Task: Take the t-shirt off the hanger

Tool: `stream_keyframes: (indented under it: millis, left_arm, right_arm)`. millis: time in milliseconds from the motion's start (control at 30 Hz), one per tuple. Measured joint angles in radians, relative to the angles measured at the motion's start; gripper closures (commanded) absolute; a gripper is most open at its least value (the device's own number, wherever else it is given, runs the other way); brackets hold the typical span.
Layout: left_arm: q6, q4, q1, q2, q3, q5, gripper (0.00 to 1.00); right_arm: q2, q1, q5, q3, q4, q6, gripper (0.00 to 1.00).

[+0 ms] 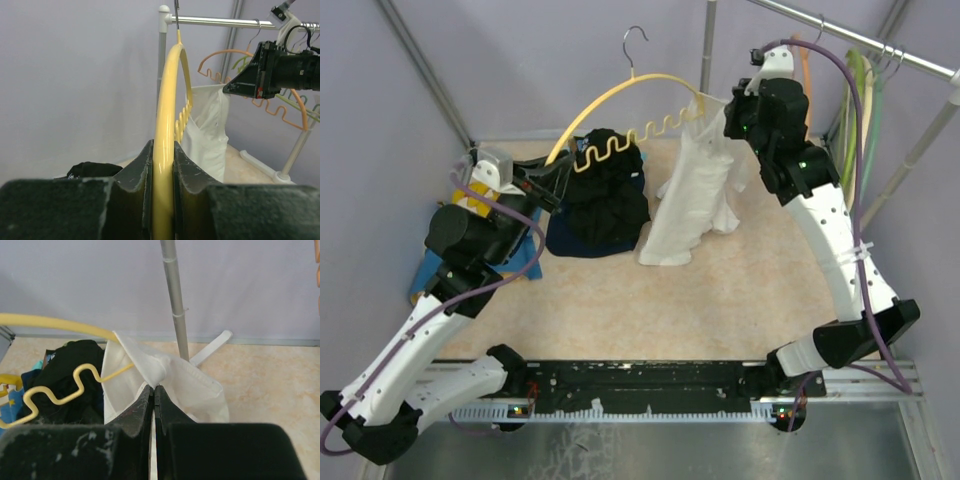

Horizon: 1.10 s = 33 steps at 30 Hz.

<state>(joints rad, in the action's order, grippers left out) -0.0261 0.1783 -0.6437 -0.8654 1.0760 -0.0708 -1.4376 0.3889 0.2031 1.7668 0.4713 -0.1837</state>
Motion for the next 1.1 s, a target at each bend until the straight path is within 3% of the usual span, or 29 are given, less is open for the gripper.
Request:
stream_keyframes:
  millis: [367,533,700,867,967,1100]
  left_arm:
    - [-0.006,0.092,0.000,0.005,-0.003,0.035,1.00]
    - [-0.005,0.101,0.000,0.003,-0.003,0.005,1.00]
    - [-0.007,0.119,0.000,-0.023,-0.003,-0.042,1.00]
    - [-0.007,0.122,0.000,-0.061,-0.003,-0.066,1.00]
    - [-0.007,0.121,0.000,-0.074,-0.002,-0.066,1.00]
    - [-0.011,0.122,0.000,-0.076,0.007,-0.063,1.00]
  right_arm:
    - [-0.079,0.000,0.029,0.064,0.034,0.034,1.00]
    - [-0.079,0.000,-0.048,0.050,0.038,0.045,1.00]
    - [0.059,0.001,-0.291,-0.101,-0.027,0.087,1.00]
    - [0.176,0.009,-0.670,-0.150,-0.105,0.100,1.00]
    - [0.180,0.061,-0.827,-0.105,-0.076,0.138,0.74]
    - [0.108,0.156,-0.909,0.031,0.042,0.213,0.39]
